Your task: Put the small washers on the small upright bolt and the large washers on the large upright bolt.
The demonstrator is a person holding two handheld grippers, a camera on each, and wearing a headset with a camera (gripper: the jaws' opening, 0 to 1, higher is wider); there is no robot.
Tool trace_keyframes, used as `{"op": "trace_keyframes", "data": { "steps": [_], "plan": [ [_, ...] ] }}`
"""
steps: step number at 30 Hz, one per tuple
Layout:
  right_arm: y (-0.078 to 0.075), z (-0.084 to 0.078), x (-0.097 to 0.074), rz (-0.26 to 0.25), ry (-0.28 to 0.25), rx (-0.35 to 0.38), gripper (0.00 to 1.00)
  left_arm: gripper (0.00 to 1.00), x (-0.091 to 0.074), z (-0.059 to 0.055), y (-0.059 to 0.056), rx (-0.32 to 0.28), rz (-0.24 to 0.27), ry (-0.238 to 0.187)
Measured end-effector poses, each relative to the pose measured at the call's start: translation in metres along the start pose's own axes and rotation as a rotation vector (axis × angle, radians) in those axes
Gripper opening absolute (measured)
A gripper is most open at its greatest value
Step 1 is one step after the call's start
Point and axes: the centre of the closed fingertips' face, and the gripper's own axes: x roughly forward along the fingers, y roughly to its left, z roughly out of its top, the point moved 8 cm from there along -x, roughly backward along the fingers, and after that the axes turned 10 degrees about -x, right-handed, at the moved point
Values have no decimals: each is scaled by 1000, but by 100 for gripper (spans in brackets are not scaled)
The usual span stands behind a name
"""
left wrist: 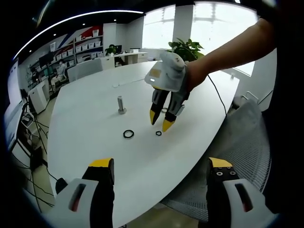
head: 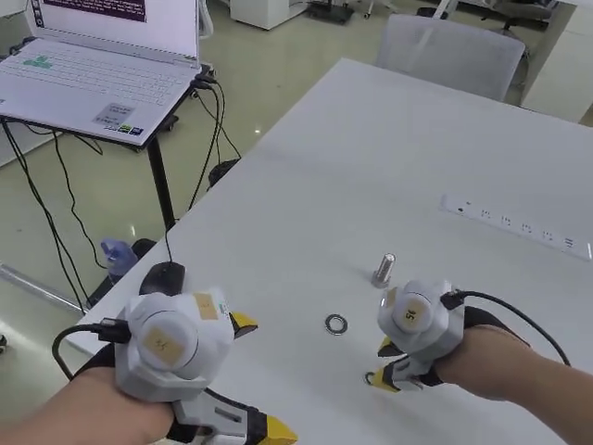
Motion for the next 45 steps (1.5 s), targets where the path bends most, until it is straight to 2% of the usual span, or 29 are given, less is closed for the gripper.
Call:
{"op": "trace_keyframes", "data": {
  "steps": [5,10,20,26,30,35,45],
  "plan": [
    [3,-2,7,11,7,11,26,79,1,0,0,4,-3,4],
    [5,-3,13,10,24,0,26,78,1,0,-1,-8,-4,-10],
    [4,-1,14,8,40,-10,24,78,-3,-5,0,-16,3,-15],
    [7,1,15,8,53,-33,18,77,-5,-5,2,-26,10,-26],
    [6,1,15,10,57,-16,18,77,-6,-5,2,-30,13,-33],
    [7,2,15,14,89,-47,16,76,-8,-7,2,-36,15,-39],
    [8,6,16,11,134,-34,14,75,-9,-9,2,-41,18,-42]
  ]
}}
